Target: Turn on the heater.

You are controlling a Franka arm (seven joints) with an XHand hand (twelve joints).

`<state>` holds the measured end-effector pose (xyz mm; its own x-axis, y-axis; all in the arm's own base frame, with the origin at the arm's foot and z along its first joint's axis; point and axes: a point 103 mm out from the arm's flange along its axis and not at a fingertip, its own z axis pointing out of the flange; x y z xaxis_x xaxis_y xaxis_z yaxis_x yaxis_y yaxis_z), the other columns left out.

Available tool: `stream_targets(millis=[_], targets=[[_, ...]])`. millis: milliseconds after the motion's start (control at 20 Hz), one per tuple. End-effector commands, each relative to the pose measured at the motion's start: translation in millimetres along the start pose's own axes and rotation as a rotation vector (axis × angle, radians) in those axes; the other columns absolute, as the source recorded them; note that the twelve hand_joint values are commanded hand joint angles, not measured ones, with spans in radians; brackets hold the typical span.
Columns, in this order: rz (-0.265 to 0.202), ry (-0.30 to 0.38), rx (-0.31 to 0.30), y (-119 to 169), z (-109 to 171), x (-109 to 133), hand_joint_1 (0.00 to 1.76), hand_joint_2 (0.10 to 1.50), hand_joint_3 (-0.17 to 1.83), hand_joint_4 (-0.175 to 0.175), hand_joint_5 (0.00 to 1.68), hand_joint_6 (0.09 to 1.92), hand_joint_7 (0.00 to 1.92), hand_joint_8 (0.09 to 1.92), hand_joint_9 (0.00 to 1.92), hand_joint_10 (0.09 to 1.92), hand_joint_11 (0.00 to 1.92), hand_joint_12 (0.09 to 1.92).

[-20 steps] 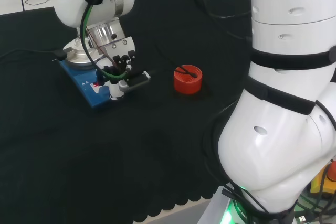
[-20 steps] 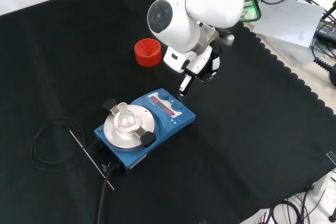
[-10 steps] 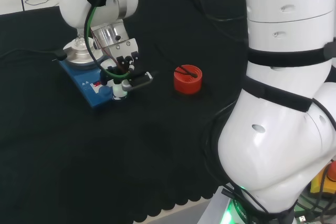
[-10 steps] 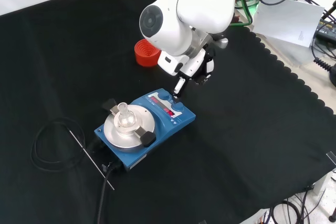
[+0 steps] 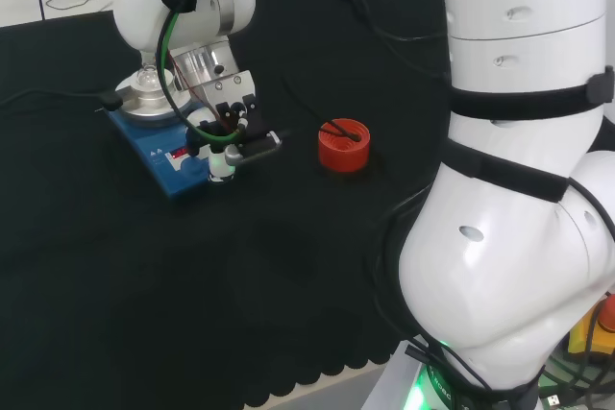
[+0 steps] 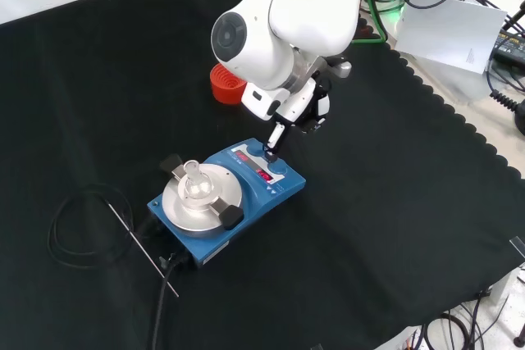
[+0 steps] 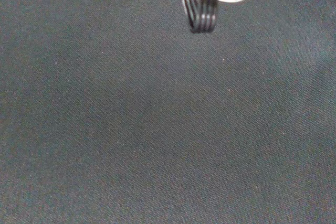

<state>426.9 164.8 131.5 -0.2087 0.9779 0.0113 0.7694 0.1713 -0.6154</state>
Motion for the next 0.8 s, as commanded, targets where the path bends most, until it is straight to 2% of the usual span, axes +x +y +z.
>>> stream_targets(millis=[50, 800], targets=[[0.003, 0.002, 0.004, -0.2, 0.5, -0.6, 1.49, 0.71, 1.06, -0.050, 0.26, 0.45, 1.78, 1.55, 1.85, 1.67, 1.62, 1.35], [0.001, 0.003, 0.019, 1.5, 4.4, 2.8, 1.48, 0.71, 1.05, -0.050, 0.28, 0.48, 1.78, 1.55, 1.85, 1.66, 1.61, 1.34]])
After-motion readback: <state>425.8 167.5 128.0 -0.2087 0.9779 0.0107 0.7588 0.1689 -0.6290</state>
